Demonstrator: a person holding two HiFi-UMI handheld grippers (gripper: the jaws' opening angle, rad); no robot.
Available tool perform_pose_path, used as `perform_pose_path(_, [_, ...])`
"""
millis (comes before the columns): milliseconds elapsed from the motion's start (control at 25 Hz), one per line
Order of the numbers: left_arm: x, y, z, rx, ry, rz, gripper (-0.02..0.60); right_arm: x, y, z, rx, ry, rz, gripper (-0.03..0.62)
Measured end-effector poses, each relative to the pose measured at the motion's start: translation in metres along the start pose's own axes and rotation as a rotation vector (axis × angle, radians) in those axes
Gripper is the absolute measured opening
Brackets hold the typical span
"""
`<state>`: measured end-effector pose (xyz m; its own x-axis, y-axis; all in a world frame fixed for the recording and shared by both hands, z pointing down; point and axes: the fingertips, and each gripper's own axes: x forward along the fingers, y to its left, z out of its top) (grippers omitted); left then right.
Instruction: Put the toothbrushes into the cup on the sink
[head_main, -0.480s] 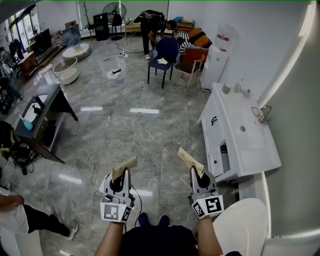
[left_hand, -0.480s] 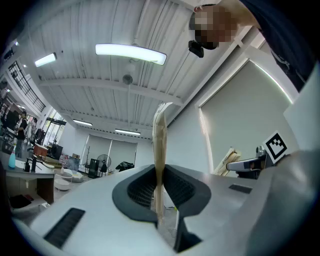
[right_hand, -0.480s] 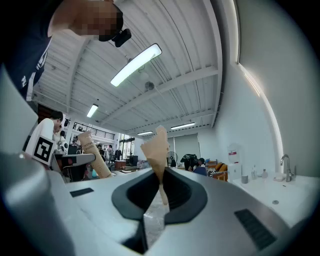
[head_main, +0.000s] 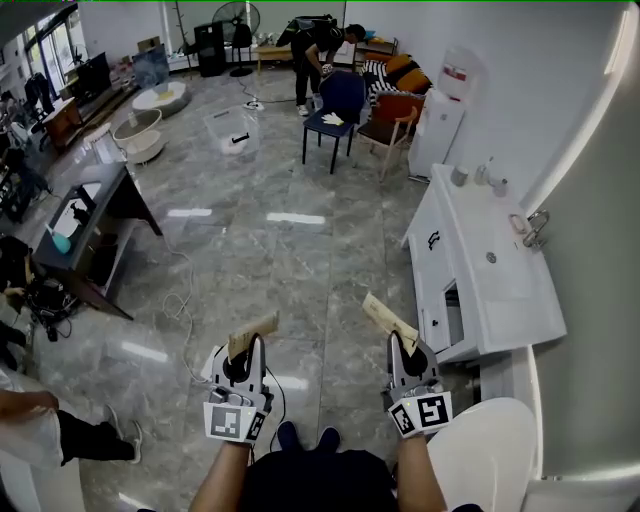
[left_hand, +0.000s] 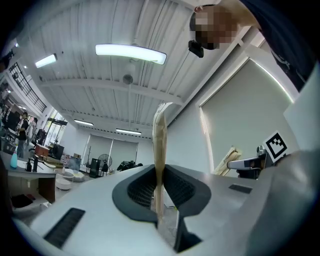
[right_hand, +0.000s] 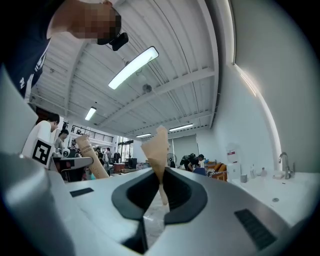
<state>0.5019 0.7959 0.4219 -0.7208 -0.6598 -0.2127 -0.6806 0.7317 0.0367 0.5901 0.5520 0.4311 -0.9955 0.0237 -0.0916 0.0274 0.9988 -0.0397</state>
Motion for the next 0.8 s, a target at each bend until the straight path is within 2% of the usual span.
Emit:
perform_pose_path(520, [0.008,-0.026,0.0,0.033,-0.028,0.035,0.061,-0.014,-0.029,-0.004,-0.028,0.005,0.033,0.048])
perform_pose_path(800, [0.038,-0.035,-0.006,0.038,-0.034,0.045,0.061,0.001,-0.056,-0.006,-0.021,0.008,0.039,0.048])
